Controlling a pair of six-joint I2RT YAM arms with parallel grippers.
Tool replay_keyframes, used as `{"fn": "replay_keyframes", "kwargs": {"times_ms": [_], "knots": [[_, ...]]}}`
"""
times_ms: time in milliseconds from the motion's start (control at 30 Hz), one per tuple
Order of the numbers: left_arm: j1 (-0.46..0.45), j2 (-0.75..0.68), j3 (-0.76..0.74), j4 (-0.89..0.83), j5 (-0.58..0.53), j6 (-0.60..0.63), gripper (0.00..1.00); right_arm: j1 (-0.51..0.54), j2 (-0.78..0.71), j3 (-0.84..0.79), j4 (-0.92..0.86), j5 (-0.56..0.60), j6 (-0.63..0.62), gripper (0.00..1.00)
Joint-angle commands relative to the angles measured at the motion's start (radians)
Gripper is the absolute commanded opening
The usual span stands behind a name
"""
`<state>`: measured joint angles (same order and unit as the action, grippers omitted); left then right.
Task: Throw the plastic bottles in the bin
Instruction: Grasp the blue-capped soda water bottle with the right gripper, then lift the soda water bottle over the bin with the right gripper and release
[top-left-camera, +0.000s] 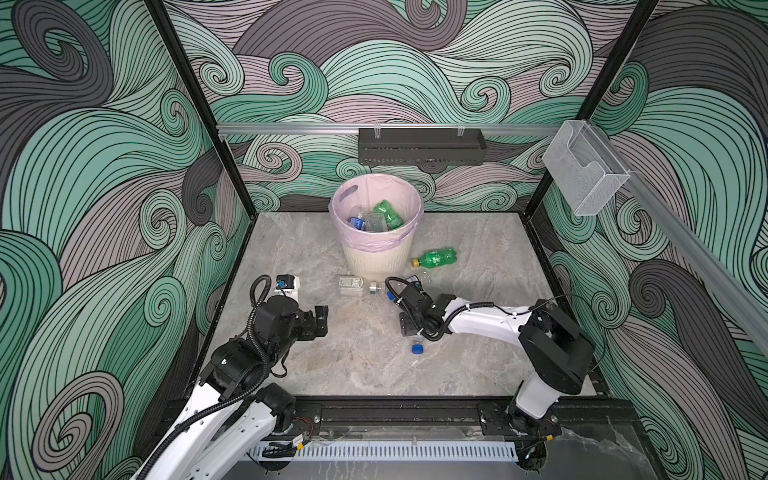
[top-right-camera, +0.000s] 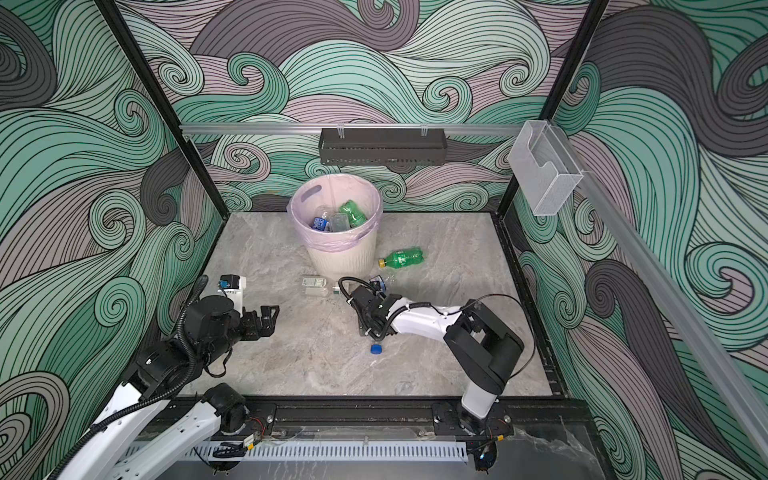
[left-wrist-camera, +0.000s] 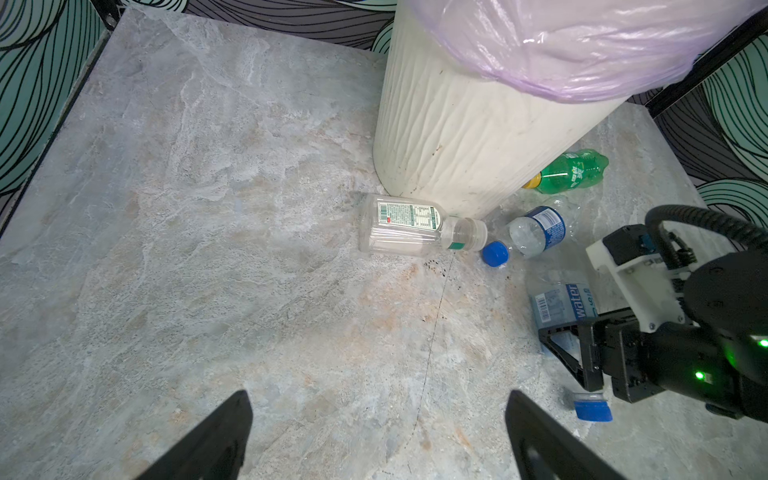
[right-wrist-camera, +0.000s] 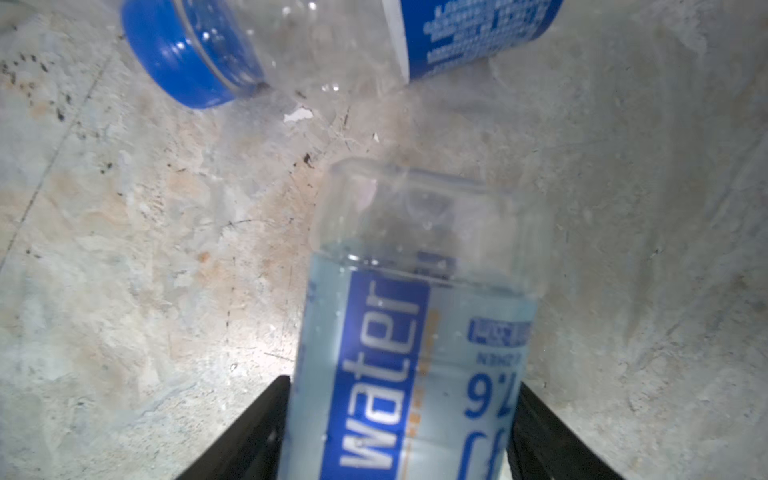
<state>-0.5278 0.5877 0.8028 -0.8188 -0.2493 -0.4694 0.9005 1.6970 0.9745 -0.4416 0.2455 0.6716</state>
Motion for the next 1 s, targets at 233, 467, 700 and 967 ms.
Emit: {"fn": "replay_keyframes", "kwargs": {"times_ms": [233, 467, 700, 967], "knots": [[0.014, 0.073, -0.014, 0.077, 0.048, -0.039, 0.96, 0.0, -0.099, -0.058, 0.035, 0.022, -0.062, 0.53], [0.014, 0.121, -0.022, 0.101, 0.072, -0.038, 0.96, -0.003, -0.188, -0.104, 0.031, 0.018, -0.116, 0.51], [0.014, 0.155, -0.052, 0.133, 0.077, -0.045, 0.96, -0.012, -0.307, -0.117, -0.004, 0.014, -0.164, 0.52], [0.013, 0.163, -0.069, 0.142, 0.082, -0.049, 0.96, -0.027, -0.467, -0.132, -0.022, 0.024, -0.23, 0.52]]}}
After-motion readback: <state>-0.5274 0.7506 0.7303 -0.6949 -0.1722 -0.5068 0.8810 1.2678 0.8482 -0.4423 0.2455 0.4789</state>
